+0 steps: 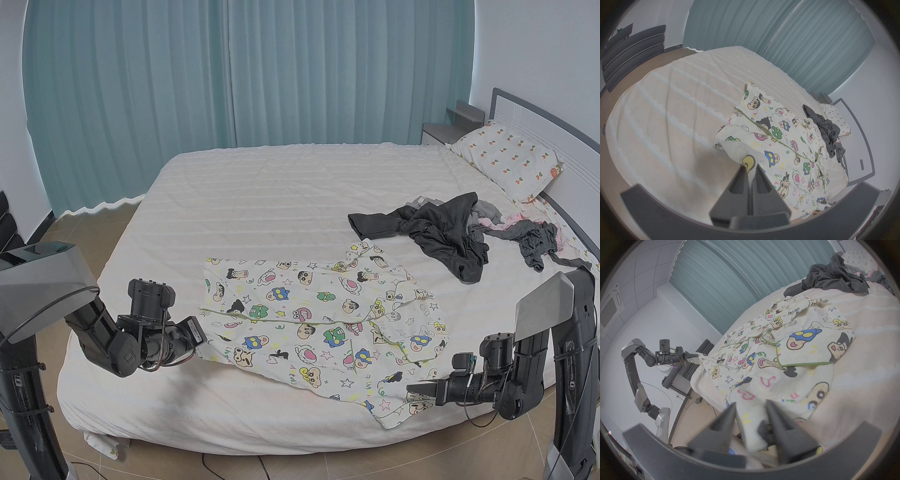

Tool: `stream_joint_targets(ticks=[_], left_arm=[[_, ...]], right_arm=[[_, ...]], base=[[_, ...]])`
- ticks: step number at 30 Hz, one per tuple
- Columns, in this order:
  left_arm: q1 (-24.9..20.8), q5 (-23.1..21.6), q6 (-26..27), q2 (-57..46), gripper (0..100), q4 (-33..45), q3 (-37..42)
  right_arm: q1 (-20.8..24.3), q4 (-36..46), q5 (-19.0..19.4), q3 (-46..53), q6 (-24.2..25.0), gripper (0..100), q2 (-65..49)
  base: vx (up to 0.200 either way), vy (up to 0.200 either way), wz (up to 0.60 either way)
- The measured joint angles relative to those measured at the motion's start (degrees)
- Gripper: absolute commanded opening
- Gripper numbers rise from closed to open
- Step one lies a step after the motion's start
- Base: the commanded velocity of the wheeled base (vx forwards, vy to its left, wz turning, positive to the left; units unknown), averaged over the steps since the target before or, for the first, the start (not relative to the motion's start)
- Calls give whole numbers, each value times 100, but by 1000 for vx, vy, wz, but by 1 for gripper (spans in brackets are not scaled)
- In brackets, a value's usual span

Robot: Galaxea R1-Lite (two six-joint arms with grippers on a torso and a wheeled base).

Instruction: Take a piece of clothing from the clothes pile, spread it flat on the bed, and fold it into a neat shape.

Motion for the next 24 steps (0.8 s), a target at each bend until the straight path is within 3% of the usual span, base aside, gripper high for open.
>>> stream_joint_targets(ticks=[4, 11, 17, 24], left_arm=[[1, 0, 13, -5, 0, 9, 22], [4, 41, 13, -24, 0, 52, -52], [12, 73, -9, -55, 0, 325, -251], [59, 77, -30, -61, 0, 1180, -929]], right_arm=[[-107, -156, 224, 72, 305, 0, -107], [-300, -279, 835, 179, 1301, 0, -460], [-405, -282, 906, 77, 1829, 0, -744], [-457, -279, 884, -276, 2349, 0, -909]], base=[[0, 0, 0], [0, 0, 0], [0, 0, 0], [0, 0, 0]])
